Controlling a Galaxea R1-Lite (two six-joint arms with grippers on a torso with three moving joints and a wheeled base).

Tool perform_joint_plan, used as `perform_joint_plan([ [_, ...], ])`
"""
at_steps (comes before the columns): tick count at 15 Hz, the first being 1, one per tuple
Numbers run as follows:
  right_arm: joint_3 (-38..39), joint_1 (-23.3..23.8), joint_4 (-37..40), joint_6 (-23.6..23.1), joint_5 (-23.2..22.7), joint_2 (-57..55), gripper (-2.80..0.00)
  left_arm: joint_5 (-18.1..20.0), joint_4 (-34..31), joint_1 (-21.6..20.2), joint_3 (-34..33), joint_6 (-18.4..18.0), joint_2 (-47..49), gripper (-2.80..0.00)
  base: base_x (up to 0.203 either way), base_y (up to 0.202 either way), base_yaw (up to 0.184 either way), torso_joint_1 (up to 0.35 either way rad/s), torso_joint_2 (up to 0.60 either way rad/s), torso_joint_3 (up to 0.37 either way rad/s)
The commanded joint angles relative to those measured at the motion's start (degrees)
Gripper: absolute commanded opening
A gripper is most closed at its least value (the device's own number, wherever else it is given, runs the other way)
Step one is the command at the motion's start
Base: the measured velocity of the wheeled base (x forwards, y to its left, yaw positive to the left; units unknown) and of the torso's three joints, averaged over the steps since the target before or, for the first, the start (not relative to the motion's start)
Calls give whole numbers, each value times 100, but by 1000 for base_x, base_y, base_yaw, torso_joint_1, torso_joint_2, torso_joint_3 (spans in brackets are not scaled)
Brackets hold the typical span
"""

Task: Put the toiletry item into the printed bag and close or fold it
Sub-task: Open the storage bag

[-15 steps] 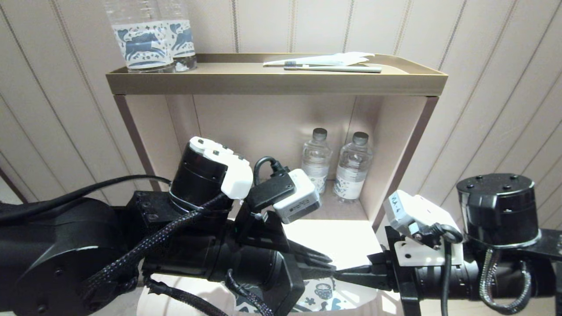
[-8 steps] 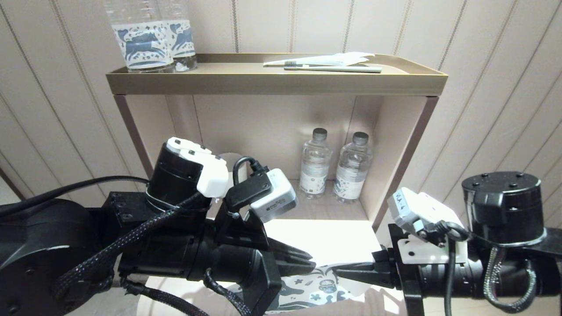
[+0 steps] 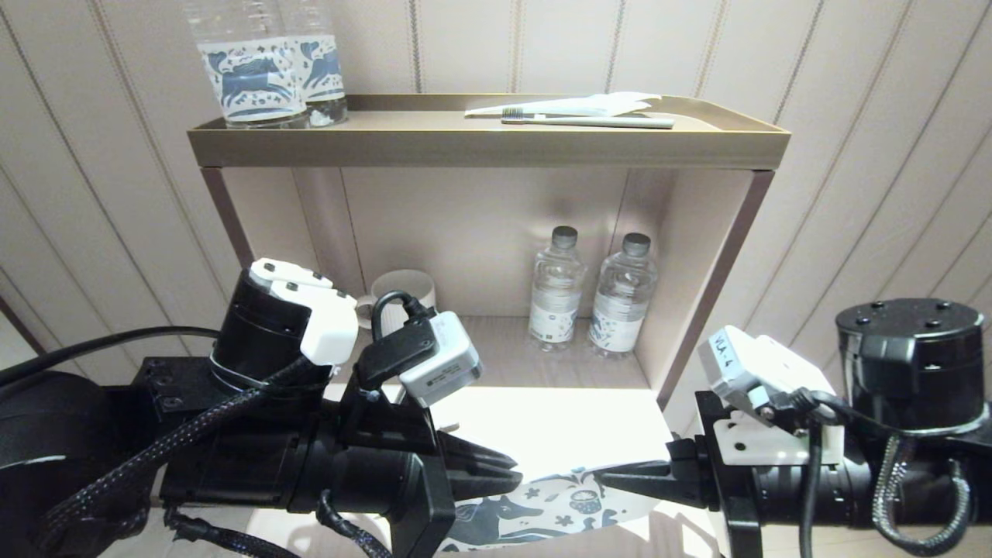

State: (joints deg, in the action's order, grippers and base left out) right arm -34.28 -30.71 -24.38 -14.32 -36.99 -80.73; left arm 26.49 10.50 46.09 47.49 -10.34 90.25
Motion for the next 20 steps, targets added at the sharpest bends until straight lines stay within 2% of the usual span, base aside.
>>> perform_joint_plan([
  [1, -9, 3, -23, -9, -27, 62, -280, 14, 5, -47, -126, -11, -102, -280, 0, 0, 0, 0, 0, 0],
  [5, -56, -5, 127, -18, -27, 148, -280, 22, 5, -134, -396, -150, -307, -280, 0, 0, 0, 0, 0, 0],
  [13, -145, 135, 250, -18, -35, 286, -280, 17, 5, -439, -846, -156, -733, -280, 0, 0, 0, 0, 0, 0],
  [20, -365, 255, 496, -18, -36, 520, -280, 14, 14, -618, -837, -162, -1067, -280, 0, 0, 0, 0, 0, 0],
])
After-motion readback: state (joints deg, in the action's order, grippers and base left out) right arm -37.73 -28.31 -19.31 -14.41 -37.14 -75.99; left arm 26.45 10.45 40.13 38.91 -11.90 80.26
